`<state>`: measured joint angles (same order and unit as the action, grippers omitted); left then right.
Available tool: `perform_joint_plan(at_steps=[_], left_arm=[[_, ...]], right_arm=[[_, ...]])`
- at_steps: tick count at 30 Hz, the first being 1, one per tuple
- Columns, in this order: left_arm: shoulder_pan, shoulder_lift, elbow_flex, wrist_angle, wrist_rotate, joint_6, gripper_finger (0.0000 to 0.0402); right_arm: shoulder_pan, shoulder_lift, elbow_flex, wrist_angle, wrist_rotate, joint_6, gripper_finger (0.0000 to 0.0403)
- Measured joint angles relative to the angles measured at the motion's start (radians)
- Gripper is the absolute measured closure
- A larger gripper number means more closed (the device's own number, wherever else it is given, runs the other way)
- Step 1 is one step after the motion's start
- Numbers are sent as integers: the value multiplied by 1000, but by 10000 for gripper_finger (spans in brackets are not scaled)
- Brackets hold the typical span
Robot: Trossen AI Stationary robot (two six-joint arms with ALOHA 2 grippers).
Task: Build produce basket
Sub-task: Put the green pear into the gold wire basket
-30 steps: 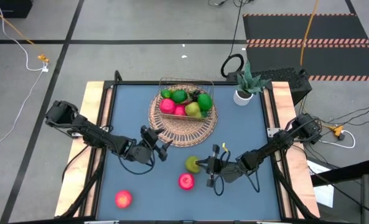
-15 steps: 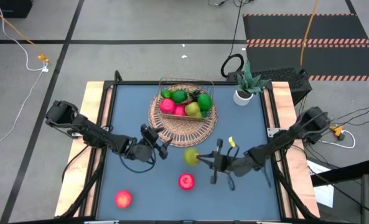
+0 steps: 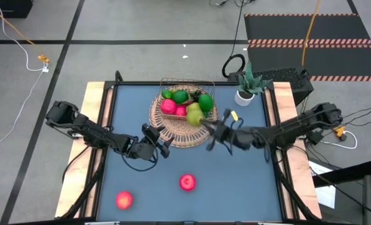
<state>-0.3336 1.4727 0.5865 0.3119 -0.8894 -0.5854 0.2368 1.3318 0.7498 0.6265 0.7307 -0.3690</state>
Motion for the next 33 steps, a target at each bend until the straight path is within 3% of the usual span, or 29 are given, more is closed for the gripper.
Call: perform_joint_plan(at_steps=[6, 11, 16, 20, 26, 33], left_arm=[[-3, 0, 0, -2, 2, 3, 64], [-3, 0, 0, -3, 7, 28, 64], [-2, 0, 0, -3, 47, 33, 64], [7, 0, 0, -3, 47, 37, 64], [37, 0, 0, 8, 47, 40, 64], [50, 0, 0, -6, 98, 40, 64]], right_arm=[[-141, 6, 0, -46, -10, -53, 395], [-241, 7, 0, -22, -95, -45, 395], [-348, 8, 0, 10, -301, 47, 395], [-431, 32, 1, 174, -465, 102, 394], [-515, 176, 105, 228, -557, 202, 394], [-542, 396, 293, 200, -582, 145, 394]])
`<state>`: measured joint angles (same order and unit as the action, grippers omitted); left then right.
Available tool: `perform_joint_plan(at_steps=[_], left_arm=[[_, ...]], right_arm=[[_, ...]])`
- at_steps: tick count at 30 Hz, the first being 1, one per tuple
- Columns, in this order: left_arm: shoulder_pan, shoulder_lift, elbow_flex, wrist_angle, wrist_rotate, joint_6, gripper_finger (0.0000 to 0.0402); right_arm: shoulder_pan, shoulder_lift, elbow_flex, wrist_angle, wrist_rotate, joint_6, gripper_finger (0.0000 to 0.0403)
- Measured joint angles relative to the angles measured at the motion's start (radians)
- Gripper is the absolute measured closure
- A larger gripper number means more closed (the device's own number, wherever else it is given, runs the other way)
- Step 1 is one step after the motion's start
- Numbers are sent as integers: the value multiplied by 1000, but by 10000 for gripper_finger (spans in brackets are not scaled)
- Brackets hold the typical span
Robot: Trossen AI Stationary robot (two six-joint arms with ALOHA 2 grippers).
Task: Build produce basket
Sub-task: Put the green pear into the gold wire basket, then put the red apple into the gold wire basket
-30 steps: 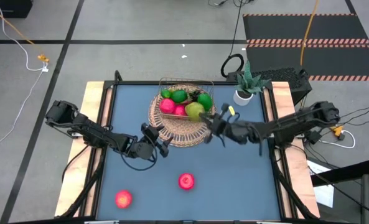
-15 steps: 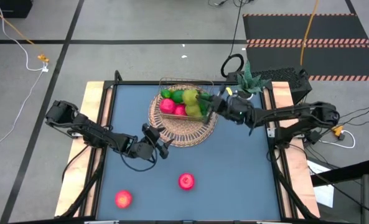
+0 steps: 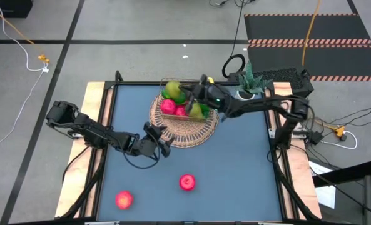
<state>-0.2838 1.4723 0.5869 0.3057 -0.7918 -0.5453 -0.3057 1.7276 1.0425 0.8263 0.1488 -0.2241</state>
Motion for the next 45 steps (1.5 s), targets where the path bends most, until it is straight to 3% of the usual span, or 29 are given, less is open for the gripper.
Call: perform_joint_plan(at_steps=[5, 11, 24, 32, 40, 45], left_arm=[[-1, 0, 0, -31, 7, -2, 64], [-13, 0, 0, -62, 7, -41, 64], [-22, -3, 0, -68, -3, -87, 64], [-33, -3, 0, -69, -3, -92, 64], [-42, -3, 0, -57, -4, -107, 64], [-54, -3, 0, -3, 4, -66, 64]], right_arm=[[-18, 108, 111, -8, -50, 26, 394], [-29, 160, 138, -30, 10, 30, 380], [-11, 133, 138, -190, 33, 62, 243], [152, -35, 125, -478, -24, 19, 203], [396, -222, -77, -497, -21, 81, 192], [550, -315, -236, -359, -25, 159, 177]])
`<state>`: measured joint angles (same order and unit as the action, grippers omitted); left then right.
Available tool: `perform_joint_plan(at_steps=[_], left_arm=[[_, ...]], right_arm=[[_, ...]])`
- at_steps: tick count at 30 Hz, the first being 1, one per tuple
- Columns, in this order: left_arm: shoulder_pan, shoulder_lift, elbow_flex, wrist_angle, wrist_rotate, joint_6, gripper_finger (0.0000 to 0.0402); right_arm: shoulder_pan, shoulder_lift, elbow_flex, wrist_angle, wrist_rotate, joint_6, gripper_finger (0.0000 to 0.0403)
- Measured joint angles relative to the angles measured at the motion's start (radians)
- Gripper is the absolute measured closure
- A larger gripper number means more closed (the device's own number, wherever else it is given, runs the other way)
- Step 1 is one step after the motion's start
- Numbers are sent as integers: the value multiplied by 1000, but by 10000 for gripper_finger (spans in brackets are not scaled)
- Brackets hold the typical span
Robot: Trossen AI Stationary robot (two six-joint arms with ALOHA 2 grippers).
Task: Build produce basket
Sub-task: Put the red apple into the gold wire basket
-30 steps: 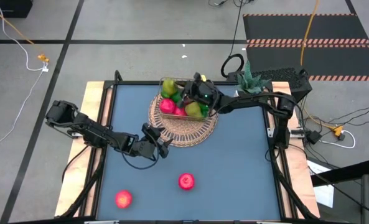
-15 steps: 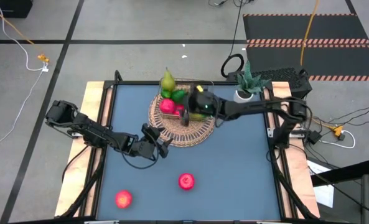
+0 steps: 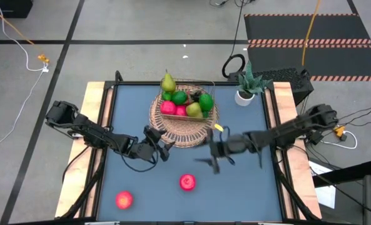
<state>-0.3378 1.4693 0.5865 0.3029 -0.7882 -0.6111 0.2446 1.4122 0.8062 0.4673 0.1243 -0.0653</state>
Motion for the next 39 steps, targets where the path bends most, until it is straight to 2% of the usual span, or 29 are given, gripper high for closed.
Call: perform_joint_plan(at_steps=[6, 13, 20, 24, 26, 28, 34, 39], left_arm=[[2, 0, 0, 81, 109, 62, 64], [2, 0, 0, 92, 111, 59, 64], [-1, 0, 0, 92, 113, 55, 64], [-5, 0, 0, 90, 115, 54, 64], [-6, 0, 0, 87, 115, 53, 64], [-5, 0, 0, 87, 115, 56, 64], [-5, 0, 0, 81, 116, 58, 64], [-5, 0, 0, 82, 117, 59, 64]], right_arm=[[178, 5, -60, 31, 4, 93, 131], [325, 105, -60, 54, 10, 104, 84], [353, 252, -61, 207, 25, 36, 58], [325, 319, -61, 344, 156, -3, 49], [303, 335, -61, 403, 205, 3, 51], [278, 341, -60, 420, 206, 33, 59], [214, 354, -60, 418, 15, 176, 114], [199, 394, -60, 451, 2, 209, 168]])
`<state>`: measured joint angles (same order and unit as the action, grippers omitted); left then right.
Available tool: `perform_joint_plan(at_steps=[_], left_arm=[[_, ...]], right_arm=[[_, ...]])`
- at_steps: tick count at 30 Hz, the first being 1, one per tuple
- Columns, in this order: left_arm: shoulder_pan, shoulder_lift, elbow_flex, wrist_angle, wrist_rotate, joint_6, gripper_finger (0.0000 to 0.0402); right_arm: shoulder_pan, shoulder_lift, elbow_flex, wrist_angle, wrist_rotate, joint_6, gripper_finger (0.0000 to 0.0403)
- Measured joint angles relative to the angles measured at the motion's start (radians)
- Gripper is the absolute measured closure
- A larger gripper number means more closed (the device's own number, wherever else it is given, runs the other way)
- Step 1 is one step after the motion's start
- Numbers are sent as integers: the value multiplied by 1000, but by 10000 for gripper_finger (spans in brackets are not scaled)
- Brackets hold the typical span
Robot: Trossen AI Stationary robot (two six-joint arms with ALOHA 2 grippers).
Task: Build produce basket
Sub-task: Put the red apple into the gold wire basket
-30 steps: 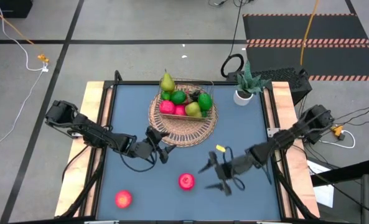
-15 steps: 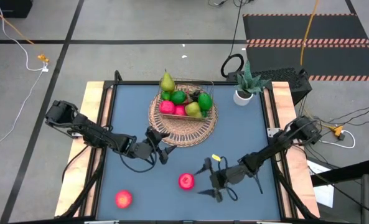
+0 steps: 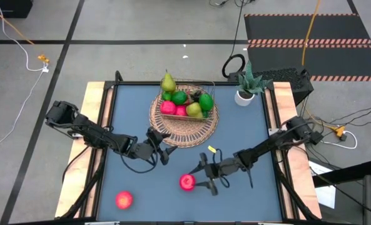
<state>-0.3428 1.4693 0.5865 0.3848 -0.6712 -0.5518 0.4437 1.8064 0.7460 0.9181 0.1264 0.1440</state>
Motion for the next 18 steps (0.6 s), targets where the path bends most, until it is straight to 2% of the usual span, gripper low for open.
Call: perform_joint_plan(at_steps=[10, 18], left_arm=[[0, 0, 0, 1, 0, 1, 64], [0, 0, 0, 1, 0, 4, 64]], right_arm=[[-17, 74, 0, 49, 2, -40, 238], [-28, 128, 55, 42, -43, -30, 250]])
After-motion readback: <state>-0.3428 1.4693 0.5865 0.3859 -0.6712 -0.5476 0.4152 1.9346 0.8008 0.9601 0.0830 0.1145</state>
